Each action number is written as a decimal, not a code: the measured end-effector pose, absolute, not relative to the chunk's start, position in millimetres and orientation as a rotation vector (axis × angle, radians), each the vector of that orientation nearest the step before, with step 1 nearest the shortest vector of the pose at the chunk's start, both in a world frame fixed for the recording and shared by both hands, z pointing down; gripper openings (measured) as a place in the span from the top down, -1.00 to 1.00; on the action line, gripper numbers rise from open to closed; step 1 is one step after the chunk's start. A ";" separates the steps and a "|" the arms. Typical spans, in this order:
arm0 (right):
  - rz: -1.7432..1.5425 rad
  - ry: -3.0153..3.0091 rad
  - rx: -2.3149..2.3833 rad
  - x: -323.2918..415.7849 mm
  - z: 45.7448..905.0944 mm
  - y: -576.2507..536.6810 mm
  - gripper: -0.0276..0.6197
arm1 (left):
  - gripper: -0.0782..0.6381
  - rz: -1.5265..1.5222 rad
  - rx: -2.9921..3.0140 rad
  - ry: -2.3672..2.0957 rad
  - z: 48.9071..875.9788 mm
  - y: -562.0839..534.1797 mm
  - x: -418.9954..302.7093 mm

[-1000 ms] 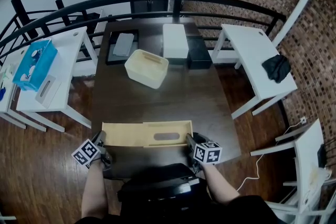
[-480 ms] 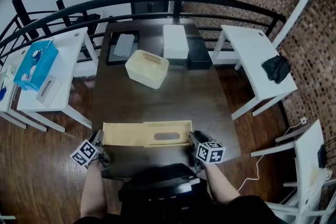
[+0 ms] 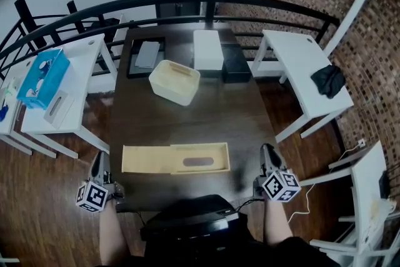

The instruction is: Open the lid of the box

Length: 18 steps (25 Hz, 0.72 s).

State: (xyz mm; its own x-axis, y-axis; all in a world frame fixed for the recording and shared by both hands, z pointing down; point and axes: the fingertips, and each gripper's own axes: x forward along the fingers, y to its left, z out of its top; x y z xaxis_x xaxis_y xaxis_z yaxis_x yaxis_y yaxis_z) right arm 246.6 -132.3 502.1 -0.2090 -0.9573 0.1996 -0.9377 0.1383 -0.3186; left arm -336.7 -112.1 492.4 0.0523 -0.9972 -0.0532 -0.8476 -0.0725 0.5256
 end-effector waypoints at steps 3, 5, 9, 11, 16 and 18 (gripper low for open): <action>-0.464 2.248 -1.970 259.7 475.1 -125.8 0.91 | 0.72 -0.549 2.133 -1.843 466.2 -105.4 -306.4; -0.390 2.229 -1.961 259.0 458.8 -122.8 0.91 | 0.72 -0.525 2.228 -1.811 456.0 -102.1 -288.4; -0.306 2.255 -1.930 250.8 442.9 -118.6 0.91 | 0.72 -0.512 2.307 -1.788 442.8 -92.4 -274.0; -0.292 2.279 -1.911 246.0 439.4 -117.9 0.91 | 0.72 -0.527 2.288 -1.773 445.4 -90.7 -275.3; -0.321 2.311 -1.889 237.5 441.7 -119.6 0.91 | 0.72 -0.565 2.241 -1.775 451.1 -82.9 -282.5; -0.330 2.318 -1.878 236.4 443.4 -119.0 0.91 | 0.72 -0.557 2.248 -1.779 450.6 -80.2 -281.6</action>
